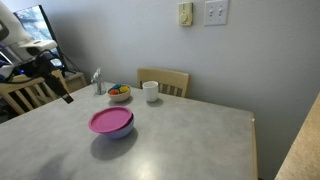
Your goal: Take the pink plate off the blue bowl
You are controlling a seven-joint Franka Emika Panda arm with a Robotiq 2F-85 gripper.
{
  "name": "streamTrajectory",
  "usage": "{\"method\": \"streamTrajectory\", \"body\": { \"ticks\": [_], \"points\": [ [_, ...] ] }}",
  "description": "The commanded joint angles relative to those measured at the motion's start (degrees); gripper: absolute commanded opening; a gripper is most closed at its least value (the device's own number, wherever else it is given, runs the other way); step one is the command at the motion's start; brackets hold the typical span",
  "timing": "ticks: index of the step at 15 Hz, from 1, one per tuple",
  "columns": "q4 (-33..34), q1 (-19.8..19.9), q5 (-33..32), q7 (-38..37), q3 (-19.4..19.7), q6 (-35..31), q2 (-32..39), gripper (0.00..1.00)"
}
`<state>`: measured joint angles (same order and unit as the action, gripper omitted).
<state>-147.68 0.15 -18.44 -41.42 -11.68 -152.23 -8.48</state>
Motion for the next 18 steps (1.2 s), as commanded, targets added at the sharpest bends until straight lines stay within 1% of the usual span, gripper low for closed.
{"method": "streamTrajectory", "body": {
  "ticks": [1,4,5,7,9,11,13,14,16,18],
  "points": [
    [-0.37,-0.32,1.35,2.43,1.51,-1.43,0.66,1.0],
    [-0.45,-0.31,2.07,3.84,2.28,-2.32,1.09,1.0],
    [0.64,-0.21,0.95,4.01,2.12,-1.82,3.13,1.0],
    [2.38,-0.03,0.15,7.8,2.94,-1.52,6.49,1.0],
    [4.54,0.2,-2.98,11.34,3.88,1.77,9.1,1.0],
    [7.34,-0.06,-8.33,11.36,5.47,4.69,11.56,1.0],
    [11.07,-0.94,-14.55,9.87,7.4,6.61,14.31,1.0],
    [12.96,-1.51,-16.11,9.93,8.13,7.67,15.44,1.0],
    [16.56,-2.69,-17.49,10.33,8.85,8.84,17.8,1.0],
    [19.53,-4.22,-15.4,11.11,8.61,9.67,19.92,1.0]
  ]
}}
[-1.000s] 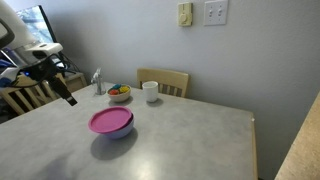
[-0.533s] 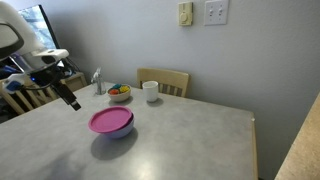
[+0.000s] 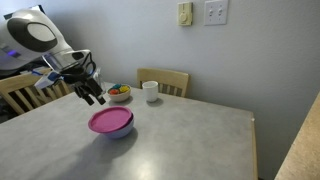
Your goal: Take the pink plate off the blue bowl
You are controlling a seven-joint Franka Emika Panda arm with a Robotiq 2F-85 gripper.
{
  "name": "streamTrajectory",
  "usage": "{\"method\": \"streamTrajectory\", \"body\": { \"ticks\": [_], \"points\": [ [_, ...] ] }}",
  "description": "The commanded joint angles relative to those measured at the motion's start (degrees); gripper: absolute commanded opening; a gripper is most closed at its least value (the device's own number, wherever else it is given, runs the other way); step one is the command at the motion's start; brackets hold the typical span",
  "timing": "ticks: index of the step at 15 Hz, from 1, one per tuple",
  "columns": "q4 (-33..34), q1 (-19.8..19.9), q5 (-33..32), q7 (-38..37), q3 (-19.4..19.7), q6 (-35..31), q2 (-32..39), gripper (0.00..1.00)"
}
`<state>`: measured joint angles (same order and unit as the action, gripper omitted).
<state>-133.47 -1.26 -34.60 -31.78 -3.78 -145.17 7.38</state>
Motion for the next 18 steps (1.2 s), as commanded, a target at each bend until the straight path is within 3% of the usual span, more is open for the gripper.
{"method": "streamTrajectory", "body": {
  "ticks": [1,9,15,17,18],
  "points": [
    [6.2,-3.5,2.1,2.01,0.48,1.74,5.04,1.0],
    [6.57,-5.44,13.14,4.14,2.83,-3.77,11.51,1.0],
    [8.07,-6.78,15.69,5.89,5.63,-7.89,15.29,1.0],
    [8.47,-7.05,16.52,6.34,5.81,-7.93,15.78,0.73],
    [8.52,-7.21,16.84,6.43,5.96,-8.09,15.87,0.67]
  ]
}}
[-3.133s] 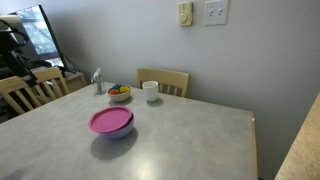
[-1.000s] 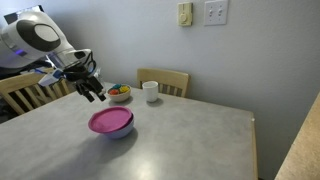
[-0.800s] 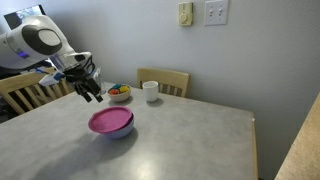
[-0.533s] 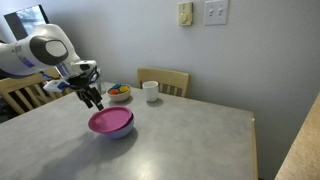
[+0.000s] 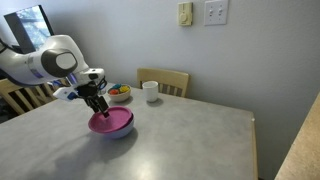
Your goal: Take the pink plate off the blue bowl
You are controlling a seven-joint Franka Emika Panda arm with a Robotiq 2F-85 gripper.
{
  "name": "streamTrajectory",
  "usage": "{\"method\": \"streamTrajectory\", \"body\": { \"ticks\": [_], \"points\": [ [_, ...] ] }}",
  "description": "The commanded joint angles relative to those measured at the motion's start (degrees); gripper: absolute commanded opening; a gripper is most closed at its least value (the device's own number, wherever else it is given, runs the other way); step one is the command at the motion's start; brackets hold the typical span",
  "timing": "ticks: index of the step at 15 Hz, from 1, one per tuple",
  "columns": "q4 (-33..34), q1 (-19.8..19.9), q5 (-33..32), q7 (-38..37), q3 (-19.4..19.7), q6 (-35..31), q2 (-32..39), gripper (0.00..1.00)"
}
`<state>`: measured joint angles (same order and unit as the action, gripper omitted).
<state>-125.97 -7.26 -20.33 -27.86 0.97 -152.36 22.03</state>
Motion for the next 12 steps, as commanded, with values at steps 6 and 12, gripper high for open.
{"method": "streamTrajectory", "body": {
  "ticks": [6,12],
  "points": [
    [1.38,-1.8,4.02,2.49,1.69,-0.57,1.13,0.23],
    [1.5,-1.98,3.94,2.12,2.41,-0.67,0.86,0.02]
  ]
}}
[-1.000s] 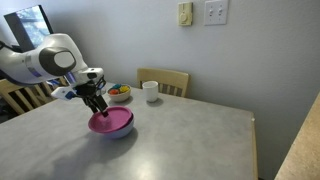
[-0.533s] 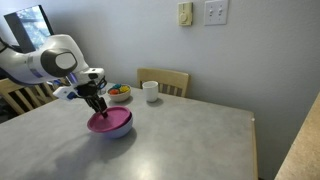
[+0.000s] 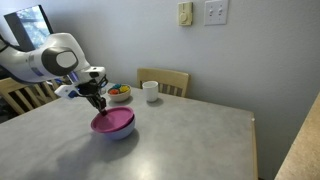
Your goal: Take the pink plate off the blue bowl
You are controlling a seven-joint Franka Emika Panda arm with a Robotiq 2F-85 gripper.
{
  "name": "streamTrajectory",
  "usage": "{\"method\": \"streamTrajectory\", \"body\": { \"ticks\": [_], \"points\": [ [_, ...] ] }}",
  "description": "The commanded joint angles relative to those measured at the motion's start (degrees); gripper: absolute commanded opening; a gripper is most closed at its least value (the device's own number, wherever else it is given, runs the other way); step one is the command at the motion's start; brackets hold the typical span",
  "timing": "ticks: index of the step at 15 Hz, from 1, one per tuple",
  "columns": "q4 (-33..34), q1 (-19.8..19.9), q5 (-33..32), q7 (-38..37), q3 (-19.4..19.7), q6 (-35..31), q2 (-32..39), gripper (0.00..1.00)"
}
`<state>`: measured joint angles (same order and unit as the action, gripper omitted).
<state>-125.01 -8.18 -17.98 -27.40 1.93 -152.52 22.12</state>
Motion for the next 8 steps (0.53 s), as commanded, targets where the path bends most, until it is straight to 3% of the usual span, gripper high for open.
{"method": "streamTrajectory", "body": {
  "ticks": [1,5,8],
  "points": [
    [0.51,-1.07,1.57,1.7,1.53,-0.25,0.55,0.03],
    [-0.05,-3.83,-1.87,-1.73,4.48,3.54,-2.32,0.03],
    [-0.07,-7.53,-7.88,-6.92,7.04,8.97,-5.75,0.03]
  ]
}}
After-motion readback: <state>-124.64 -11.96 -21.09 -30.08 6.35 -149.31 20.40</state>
